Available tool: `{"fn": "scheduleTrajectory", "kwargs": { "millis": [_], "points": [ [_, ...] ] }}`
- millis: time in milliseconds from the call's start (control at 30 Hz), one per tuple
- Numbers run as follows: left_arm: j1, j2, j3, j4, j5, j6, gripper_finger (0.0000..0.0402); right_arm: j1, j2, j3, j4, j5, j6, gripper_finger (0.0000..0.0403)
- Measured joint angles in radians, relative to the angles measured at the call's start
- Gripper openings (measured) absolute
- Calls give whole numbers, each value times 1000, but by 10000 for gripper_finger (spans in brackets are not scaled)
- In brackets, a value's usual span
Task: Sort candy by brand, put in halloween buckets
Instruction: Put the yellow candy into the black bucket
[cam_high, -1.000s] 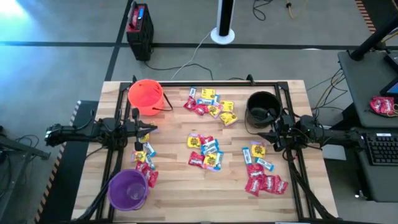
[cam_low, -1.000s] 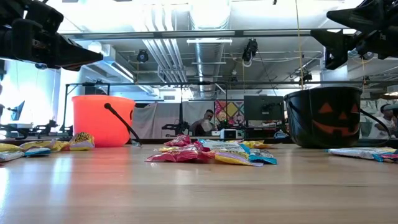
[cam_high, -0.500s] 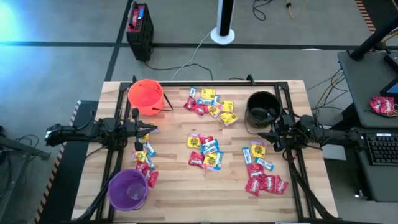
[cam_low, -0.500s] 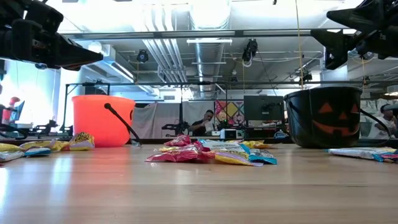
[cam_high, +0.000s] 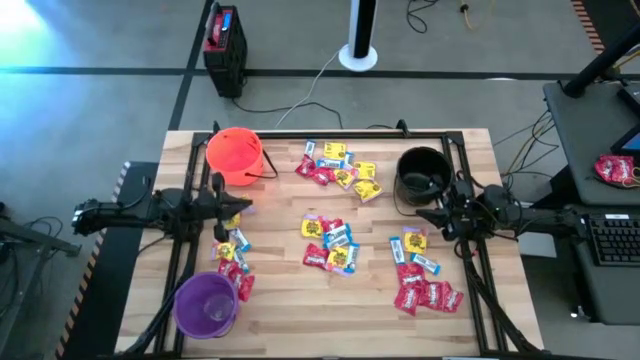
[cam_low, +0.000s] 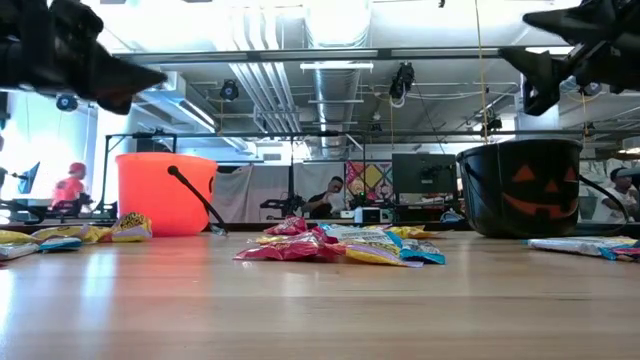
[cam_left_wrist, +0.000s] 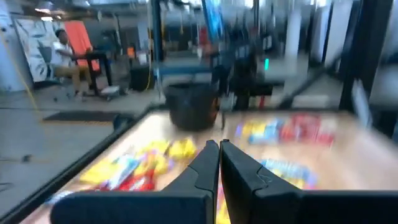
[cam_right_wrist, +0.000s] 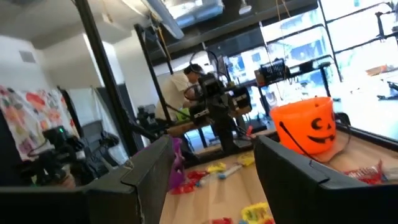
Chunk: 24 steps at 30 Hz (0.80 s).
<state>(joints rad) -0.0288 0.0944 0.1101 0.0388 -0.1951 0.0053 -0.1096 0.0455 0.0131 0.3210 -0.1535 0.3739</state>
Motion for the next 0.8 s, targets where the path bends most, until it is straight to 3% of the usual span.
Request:
{"fn": "scheduleTrajectory", "kwargs": {
  "millis": [233,533,800],
  "points": [
    [-2,56,2,313,81,-97,0,0,100,106,27,70,-7,215],
    [-3,198,95,293,116,-120,0,0,460,401,-256,78,-49,215],
    [-3,328,219,82,128,-124,0,0,707,631,-517,78,-101,215]
  ]
}}
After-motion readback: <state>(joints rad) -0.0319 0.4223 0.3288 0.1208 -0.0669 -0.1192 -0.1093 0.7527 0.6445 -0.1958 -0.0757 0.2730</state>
